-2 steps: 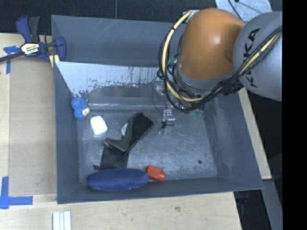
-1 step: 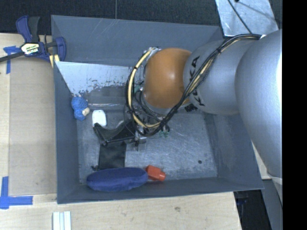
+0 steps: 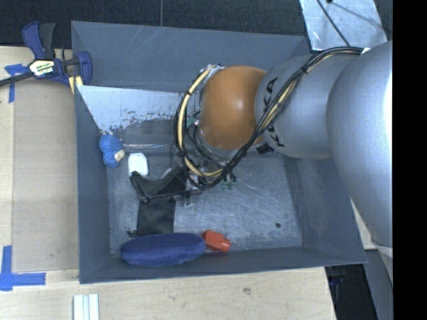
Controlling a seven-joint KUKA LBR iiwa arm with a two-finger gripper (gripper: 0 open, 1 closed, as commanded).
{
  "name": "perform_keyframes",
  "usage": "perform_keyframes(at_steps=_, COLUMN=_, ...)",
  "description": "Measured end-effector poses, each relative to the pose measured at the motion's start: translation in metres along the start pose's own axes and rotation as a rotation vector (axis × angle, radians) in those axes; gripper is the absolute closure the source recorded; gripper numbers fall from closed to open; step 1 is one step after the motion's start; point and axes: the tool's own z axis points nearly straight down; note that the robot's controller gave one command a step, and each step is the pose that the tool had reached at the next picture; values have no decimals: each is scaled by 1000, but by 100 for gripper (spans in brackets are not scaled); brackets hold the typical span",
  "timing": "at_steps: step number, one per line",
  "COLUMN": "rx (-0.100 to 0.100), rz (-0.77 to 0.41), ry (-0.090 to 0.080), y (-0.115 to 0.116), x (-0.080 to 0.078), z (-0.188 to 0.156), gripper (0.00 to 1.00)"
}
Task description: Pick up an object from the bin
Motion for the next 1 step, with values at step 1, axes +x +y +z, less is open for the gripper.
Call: perform_keyframes(at_steps=1, rx=2, rz=-19, ry=18, y=-8, x=44, z=-118, gripper=100)
